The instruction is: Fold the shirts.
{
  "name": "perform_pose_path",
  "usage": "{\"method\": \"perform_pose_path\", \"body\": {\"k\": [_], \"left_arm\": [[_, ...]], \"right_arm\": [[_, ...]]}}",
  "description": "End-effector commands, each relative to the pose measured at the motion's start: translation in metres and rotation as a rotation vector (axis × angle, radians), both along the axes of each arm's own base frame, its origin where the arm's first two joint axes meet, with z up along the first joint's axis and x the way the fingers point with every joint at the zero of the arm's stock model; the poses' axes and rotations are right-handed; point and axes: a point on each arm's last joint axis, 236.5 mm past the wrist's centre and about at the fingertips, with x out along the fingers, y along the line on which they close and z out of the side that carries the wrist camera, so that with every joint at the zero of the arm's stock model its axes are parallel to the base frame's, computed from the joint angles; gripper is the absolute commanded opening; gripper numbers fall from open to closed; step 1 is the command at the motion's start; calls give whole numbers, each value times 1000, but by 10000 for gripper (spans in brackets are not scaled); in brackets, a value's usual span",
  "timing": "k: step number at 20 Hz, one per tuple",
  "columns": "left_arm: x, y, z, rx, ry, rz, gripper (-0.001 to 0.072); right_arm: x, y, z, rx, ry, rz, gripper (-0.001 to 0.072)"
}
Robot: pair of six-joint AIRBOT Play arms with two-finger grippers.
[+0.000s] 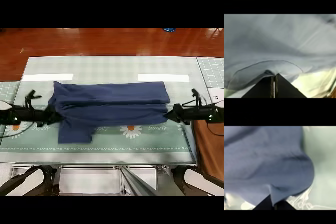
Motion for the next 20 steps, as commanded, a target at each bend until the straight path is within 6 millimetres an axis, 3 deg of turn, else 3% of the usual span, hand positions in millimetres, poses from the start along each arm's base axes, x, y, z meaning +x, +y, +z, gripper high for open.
{"method": "perform_pose_path", "body": {"k": [1,4,8,13,18,20], "left_arm": [[49,10,43,22,-135,34,21],[89,12,58,39,-190,16,21],[138,1,34,16,-134,-2,21],[184,-11,0,-14,-60,11,21],[216,-7,-3,-9,-93,11,21],[220,-6,-6,-9,-93,10,21]], "right_arm": [[38,-3,35,14,-103,-11,25],[71,-13,48,11,-157,-26,25],[126,-23,55,67,-220,-76,25],[165,-9,24,80,-191,-42,25],[184,-12,-5,65,-163,-84,25],[193,-19,-6,41,-186,-116,25]]}}
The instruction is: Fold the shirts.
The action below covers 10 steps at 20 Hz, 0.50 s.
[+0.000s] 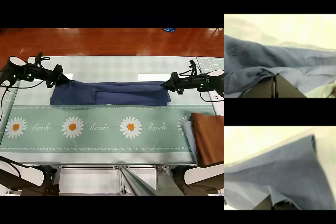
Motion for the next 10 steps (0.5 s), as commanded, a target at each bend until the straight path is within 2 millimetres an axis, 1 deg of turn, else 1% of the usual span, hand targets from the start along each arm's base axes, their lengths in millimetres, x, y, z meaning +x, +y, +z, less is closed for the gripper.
{"method": "perform_pose_path", "body": {"k": [1,2,3,4,5,7,8,9,10], "left_arm": [[10,-1,-7,-2,3,-6,26],[5,-5,-8,-11,20,-21,151],[-2,-7,-7,-21,43,-47,475],[-7,-1,-2,-28,59,-64,506],[-13,10,6,-31,80,-75,506],[-29,52,24,9,149,-60,505],[-37,75,37,43,150,-56,505],[-44,98,50,94,137,-34,505],[-50,120,63,165,117,-3,505]], "right_arm": [[17,-9,-9,-30,-21,-54,85],[18,-10,-9,-30,-24,-61,314],[18,-9,-6,-27,-28,-54,413],[19,-14,0,-25,-34,-42,414],[18,-21,10,-18,-41,-28,414],[13,-44,30,9,-22,-30,413],[8,-57,39,24,-15,-39,413],[1,-73,43,20,-10,-55,413],[-9,-86,39,-18,14,-50,413]]}}
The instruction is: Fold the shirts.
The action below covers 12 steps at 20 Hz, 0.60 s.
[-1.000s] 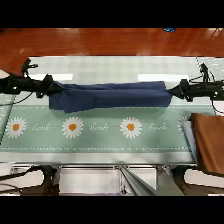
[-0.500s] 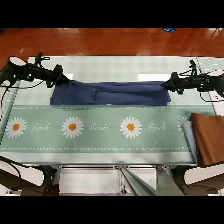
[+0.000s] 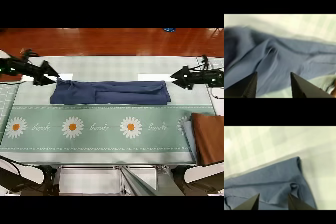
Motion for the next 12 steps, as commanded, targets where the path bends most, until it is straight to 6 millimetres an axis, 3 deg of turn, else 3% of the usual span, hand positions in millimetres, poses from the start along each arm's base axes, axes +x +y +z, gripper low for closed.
{"method": "perform_pose_path", "body": {"k": [1,3,5,7,12], "left_arm": [[-37,75,41,217,-3,38,506],[-43,100,72,362,-116,108,506],[-44,93,101,403,-270,187,506],[-58,59,110,388,-366,197,506],[-96,-32,69,332,-324,3,506]], "right_arm": [[-33,-42,-3,-70,96,5,413],[-49,-55,-30,-144,182,-14,413],[-48,-47,-44,-122,186,-53,413],[-48,-33,-57,-99,207,-43,413],[-43,27,-78,-17,225,68,413]]}}
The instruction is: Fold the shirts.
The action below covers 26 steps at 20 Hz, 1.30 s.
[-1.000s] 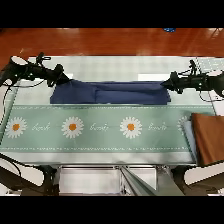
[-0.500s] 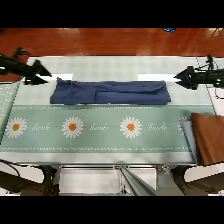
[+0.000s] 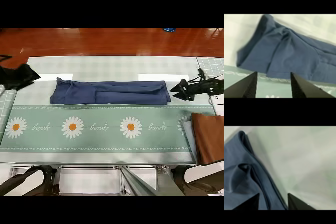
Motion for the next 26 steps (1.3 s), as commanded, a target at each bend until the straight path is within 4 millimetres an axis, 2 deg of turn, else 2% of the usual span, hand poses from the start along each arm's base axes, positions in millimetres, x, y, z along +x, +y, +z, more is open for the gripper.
{"method": "perform_pose_path", "body": {"k": [1,4,5,7,8,10,11,13,17,20,22,24,26], "left_arm": [[-17,-53,-21,5,3,-111,506],[-8,-85,-40,6,20,-183,506],[-5,-93,-49,4,28,-197,506],[-4,-111,-63,-33,64,-218,505],[-6,-118,-68,-62,91,-224,479],[-10,-121,-71,-69,116,-252,64],[-10,-122,-68,-58,104,-279,22],[-7,-129,-60,-76,88,-287,22],[4,-168,-53,-105,26,-334,22],[4,-222,-65,-125,42,-429,21],[0,-267,-81,-141,78,-513,21],[-12,-320,-96,-163,127,-619,20],[-30,-372,-109,-188,169,-720,20]], "right_arm": [[8,41,-11,71,-10,48,413],[22,77,-7,117,-56,67,404],[25,87,-6,115,-66,80,360],[25,103,-2,107,-75,130,26],[24,107,3,113,-79,148,25],[21,101,23,63,-116,182,24],[18,90,35,-1,-131,193,24],[1,73,67,-119,-167,235,24],[-52,58,124,-223,-273,232,24],[-104,60,154,-247,-335,206,24],[-135,68,176,-257,-380,204,24],[-160,79,197,-258,-416,193,25],[-176,91,223,-245,-485,177,24]]}}
